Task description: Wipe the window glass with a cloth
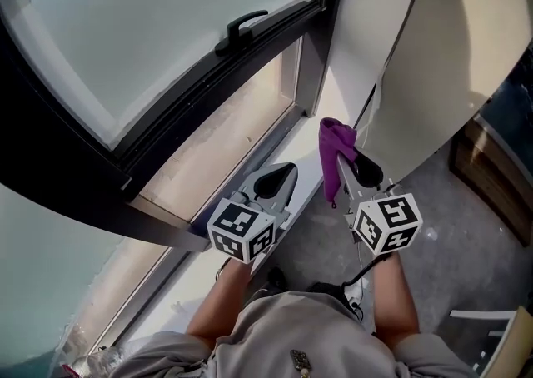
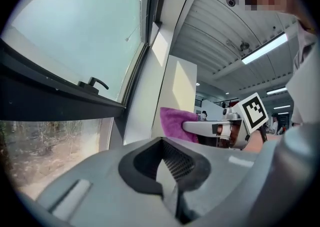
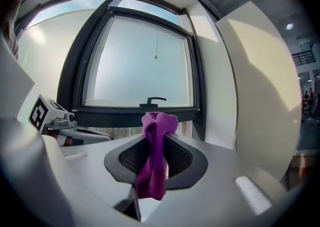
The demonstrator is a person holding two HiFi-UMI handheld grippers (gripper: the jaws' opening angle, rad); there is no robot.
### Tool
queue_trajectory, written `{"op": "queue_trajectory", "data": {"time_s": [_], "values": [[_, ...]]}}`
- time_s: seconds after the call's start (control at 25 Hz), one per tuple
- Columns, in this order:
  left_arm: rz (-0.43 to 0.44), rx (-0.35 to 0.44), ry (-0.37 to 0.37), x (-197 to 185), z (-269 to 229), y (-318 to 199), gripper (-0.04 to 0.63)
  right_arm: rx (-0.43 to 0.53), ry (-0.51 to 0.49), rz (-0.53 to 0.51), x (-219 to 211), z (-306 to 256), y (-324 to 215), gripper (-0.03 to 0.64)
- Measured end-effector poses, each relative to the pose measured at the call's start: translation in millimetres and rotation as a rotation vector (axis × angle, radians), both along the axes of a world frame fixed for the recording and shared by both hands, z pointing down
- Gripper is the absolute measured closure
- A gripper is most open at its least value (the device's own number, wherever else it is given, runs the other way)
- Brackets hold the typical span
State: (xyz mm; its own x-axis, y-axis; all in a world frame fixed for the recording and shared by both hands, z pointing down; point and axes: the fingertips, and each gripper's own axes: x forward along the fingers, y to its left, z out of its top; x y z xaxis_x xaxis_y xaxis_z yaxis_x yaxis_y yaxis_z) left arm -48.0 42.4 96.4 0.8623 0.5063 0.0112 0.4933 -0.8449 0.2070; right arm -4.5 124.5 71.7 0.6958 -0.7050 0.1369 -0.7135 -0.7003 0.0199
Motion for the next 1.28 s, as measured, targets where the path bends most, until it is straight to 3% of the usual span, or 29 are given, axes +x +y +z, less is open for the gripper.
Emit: {"op": "queue_trajectory", "data": {"time_s": [0.32, 0.68, 0.96, 1.28], "values": [[-0.056, -0.003, -0.024, 50.8, 16.4, -16.2, 0.594, 0.015, -0.051, -0.018, 79.2, 18.1, -17.2, 0.508], [-0.207, -0.013, -0.065, 144.2, 37.1, -6.7, 0.594, -0.008, -0.12, -0.133, 223.0, 60.4, -35.1, 0.508], [-0.399, 0.033, -0.111, 207.2, 54.9, -16.5, 0.594, 0.03, -0.148, -0.102, 365.5, 92.3, -57.9, 0.508], [-0.611, 0.057, -0.187, 266.8, 76.7, -35.1, 0.595, 0.018, -0.126, -0.06, 475.8, 136.3, -94.3, 0.508]]}}
